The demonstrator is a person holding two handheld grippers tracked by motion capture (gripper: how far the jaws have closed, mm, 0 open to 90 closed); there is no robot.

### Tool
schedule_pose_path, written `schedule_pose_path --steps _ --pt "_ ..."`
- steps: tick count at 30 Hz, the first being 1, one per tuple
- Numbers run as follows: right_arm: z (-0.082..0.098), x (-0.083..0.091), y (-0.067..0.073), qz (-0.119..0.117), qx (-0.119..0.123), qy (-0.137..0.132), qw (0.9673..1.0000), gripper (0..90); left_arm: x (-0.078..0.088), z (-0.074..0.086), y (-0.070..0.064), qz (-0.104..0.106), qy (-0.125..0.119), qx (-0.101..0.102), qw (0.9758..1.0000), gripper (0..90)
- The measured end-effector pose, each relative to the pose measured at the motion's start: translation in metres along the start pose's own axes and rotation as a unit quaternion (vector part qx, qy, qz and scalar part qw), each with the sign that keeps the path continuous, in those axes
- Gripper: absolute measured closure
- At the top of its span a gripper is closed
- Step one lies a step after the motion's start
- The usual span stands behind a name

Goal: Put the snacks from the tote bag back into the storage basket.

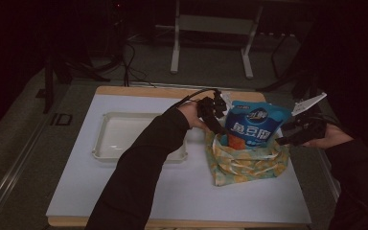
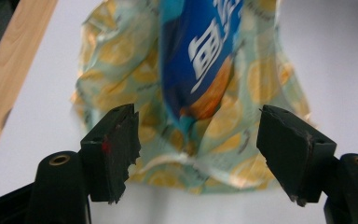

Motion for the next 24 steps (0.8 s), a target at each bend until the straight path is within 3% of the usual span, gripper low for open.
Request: schedule_pose_path --steps 6,12,14,18,24 --pt "-0.007 -0.008 -0.007 -0.015 -0.022 -0.010 0.9996 29.4 -0.014 -0.008 0.005 -0.002 0.000 0.012 0.9999 32.3" --pt "-0.009 -0.009 -0.011 -0.009 -0.005 -0.014 0.9998 33.9 -0.016 -0.012 0.011 -0.008 -0.016 0.032 0.9993 38.1" --pt "-0.013 -0.005 -0.012 -0.012 -0.007 -0.041 0.9991 33.9 -0.018 -0.012 0.012 -0.012 -0.020 0.032 0.9992 39.6" --pt "-0.017 -0.005 -0.014 -0.010 -0.012 -0.051 0.9986 35.7 -0.019 -0.014 0.015 -0.025 -0.033 0.035 0.9985 48.1" --pt "-0.019 -0.008 -0.014 -0.028 0.002 -0.064 0.9975 44.5 -0.021 -0.015 0.014 -0.002 -0.035 0.035 0.9987 57.0"
Point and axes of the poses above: each handheld gripper's, and its own axes: x roughly backward along the jaws, z roughly out of its underside, y roughly to its left, the point moved 6 cm from there along -x, roughly forward along the jaws, and after that the axes turned 15 degrees about y, right-handed, at the moved point
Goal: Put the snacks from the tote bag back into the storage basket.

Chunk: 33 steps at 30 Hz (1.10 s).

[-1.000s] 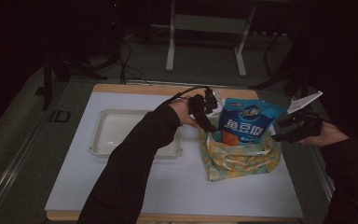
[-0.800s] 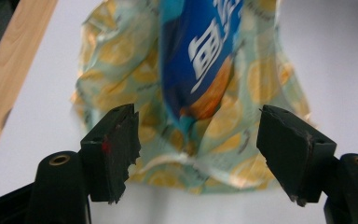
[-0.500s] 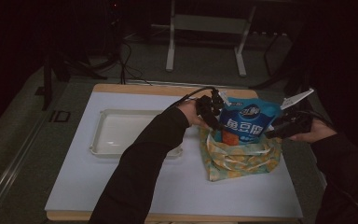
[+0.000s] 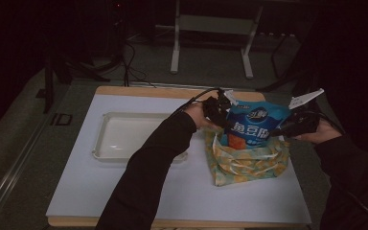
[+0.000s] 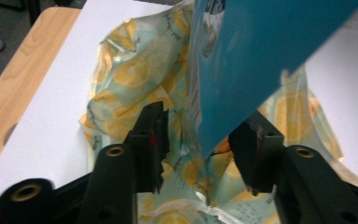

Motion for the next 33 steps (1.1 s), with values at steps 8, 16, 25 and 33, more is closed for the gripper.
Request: schedule_pose_path --steps 8,16,25,33 --pt "0.001 -0.005 0.006 -0.004 0.045 0.005 0.9990 59.5 -0.002 -0.003 -0.004 0.019 -0.021 -0.001 0.9996 73.3" --pt "-0.004 -0.007 0.011 -0.001 0.058 0.043 0.9974 69.2 -0.002 -0.005 -0.006 0.014 -0.001 -0.008 0.9999 82.8" --pt "-0.014 -0.005 0.013 0.020 0.055 0.114 0.9917 79.2 -0.002 -0.009 -0.009 -0.010 0.016 -0.020 0.9996 88.9" --pt "-0.021 -0.001 0.013 0.025 0.052 0.140 0.9885 85.4 0.006 -0.013 -0.010 -0.032 0.035 -0.035 0.9983 90.0"
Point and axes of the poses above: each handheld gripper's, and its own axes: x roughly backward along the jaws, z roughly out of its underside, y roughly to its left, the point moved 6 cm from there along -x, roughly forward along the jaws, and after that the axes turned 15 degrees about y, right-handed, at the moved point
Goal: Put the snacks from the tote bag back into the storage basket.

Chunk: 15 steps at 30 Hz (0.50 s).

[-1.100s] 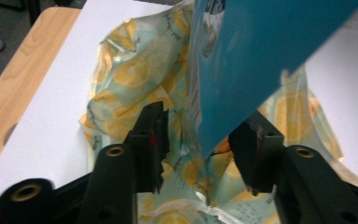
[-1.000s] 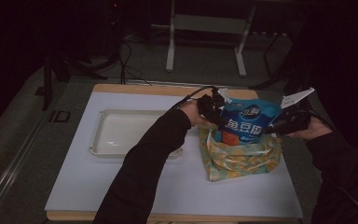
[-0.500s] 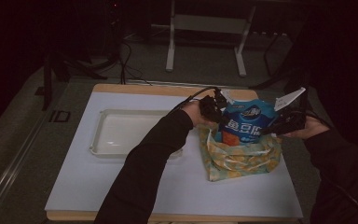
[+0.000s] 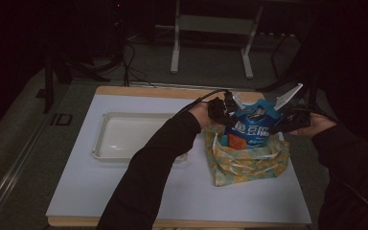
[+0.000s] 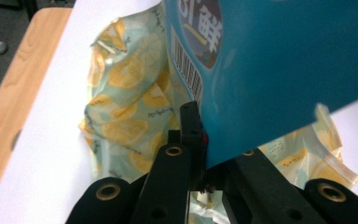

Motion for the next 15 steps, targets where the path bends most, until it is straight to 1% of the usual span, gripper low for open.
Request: schedule_pose_path --steps 3,5,6,7,8,9,10,11,12,13,14,15 --pt "-0.003 0.009 0.000 0.004 -0.001 -0.003 1.0000 86.2 0.011 -0.003 0.002 -0.010 0.000 0.000 1.0000 90.0" --pt "-0.004 0.017 0.001 0.007 -0.002 -0.007 0.9999 86.5 0.022 -0.007 0.003 -0.020 -0.001 -0.001 0.9998 90.0" --pt "-0.006 0.024 0.002 0.011 -0.003 -0.009 0.9999 86.8 0.027 -0.008 0.003 -0.022 0.000 -0.005 0.9997 90.0" --pt "-0.006 0.028 0.002 0.016 -0.001 -0.010 0.9998 86.9 0.032 -0.010 0.002 -0.030 0.000 -0.009 0.9995 90.0" --pt "-0.007 0.034 0.003 0.017 0.000 -0.010 0.9998 86.9 0.036 -0.012 0.002 -0.029 -0.001 -0.009 0.9995 90.0" --pt "-0.007 0.038 0.004 0.020 0.000 -0.010 0.9997 87.1 0.040 -0.012 0.001 -0.029 0.001 -0.015 0.9995 90.0" --pt "-0.008 0.042 0.005 0.023 0.002 -0.009 0.9997 87.1 0.044 -0.014 0.001 -0.038 0.001 -0.016 0.9992 90.0" --pt "-0.009 0.046 0.007 0.024 0.005 -0.011 0.9996 87.1 0.048 -0.015 0.000 -0.034 0.000 -0.017 0.9993 90.0" --pt "-0.009 0.051 0.008 0.030 0.007 -0.009 0.9995 87.2 0.051 -0.015 -0.001 -0.038 0.002 -0.020 0.9991 90.0" --pt "-0.010 0.053 0.009 0.031 0.008 -0.008 0.9995 87.2 0.056 -0.015 -0.002 -0.036 0.003 -0.019 0.9992 90.0" --pt "-0.011 0.058 0.012 0.032 0.009 -0.007 0.9994 87.2 0.057 -0.015 -0.002 -0.036 0.004 -0.020 0.9991 90.0" --pt "-0.012 0.059 0.013 0.032 0.010 -0.006 0.9994 87.2 0.061 -0.015 -0.003 -0.039 0.003 -0.020 0.9990 90.0"
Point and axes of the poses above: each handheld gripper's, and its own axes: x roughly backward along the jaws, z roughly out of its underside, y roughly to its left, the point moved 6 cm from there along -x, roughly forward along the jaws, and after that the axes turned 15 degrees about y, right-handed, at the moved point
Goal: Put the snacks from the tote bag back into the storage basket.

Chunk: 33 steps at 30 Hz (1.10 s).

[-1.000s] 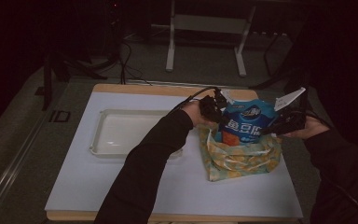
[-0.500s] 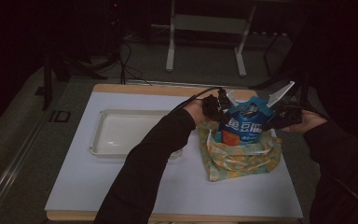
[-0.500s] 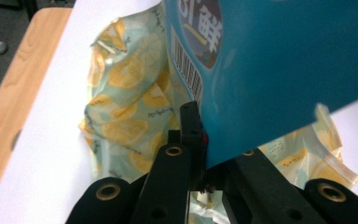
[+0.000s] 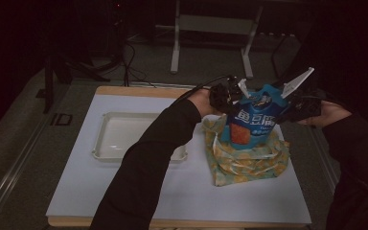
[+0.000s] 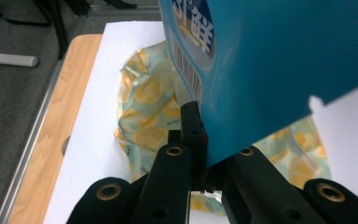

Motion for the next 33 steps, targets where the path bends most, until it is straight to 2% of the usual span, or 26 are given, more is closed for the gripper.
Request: schedule_pose_path --steps 4,8,10,15,26,30,32,33 --pt "-0.005 0.007 0.004 -0.002 0.005 -0.005 1.0000 87.2 0.011 0.004 -0.001 -0.001 0.001 -0.001 1.0000 90.0" --pt "-0.019 0.013 0.011 -0.003 0.018 -0.008 0.9998 87.2 0.025 0.014 0.001 -0.008 0.014 -0.001 0.9999 90.0" --pt "-0.023 0.014 0.012 -0.001 0.020 -0.007 0.9998 87.3 0.027 0.016 0.001 -0.008 0.016 -0.002 0.9998 90.0" --pt "-0.046 0.021 0.018 0.004 0.033 -0.008 0.9994 87.3 0.044 0.034 0.006 -0.022 0.016 0.008 0.9996 90.0" --pt "-0.092 0.031 0.030 0.013 0.057 -0.007 0.9983 87.4 0.073 0.070 0.017 -0.033 0.021 0.026 0.9989 90.0" --pt "-0.110 0.034 0.036 0.017 0.065 0.001 0.9977 87.4 0.082 0.083 0.019 -0.042 0.026 0.032 0.9983 90.0" --pt "-0.119 0.035 0.039 0.020 0.070 0.003 0.9974 87.4 0.085 0.087 0.020 -0.040 0.026 0.033 0.9983 90.0" --pt "-0.124 0.036 0.041 0.019 0.072 0.004 0.9972 87.5 0.090 0.095 0.022 -0.047 0.027 0.036 0.9979 90.0"
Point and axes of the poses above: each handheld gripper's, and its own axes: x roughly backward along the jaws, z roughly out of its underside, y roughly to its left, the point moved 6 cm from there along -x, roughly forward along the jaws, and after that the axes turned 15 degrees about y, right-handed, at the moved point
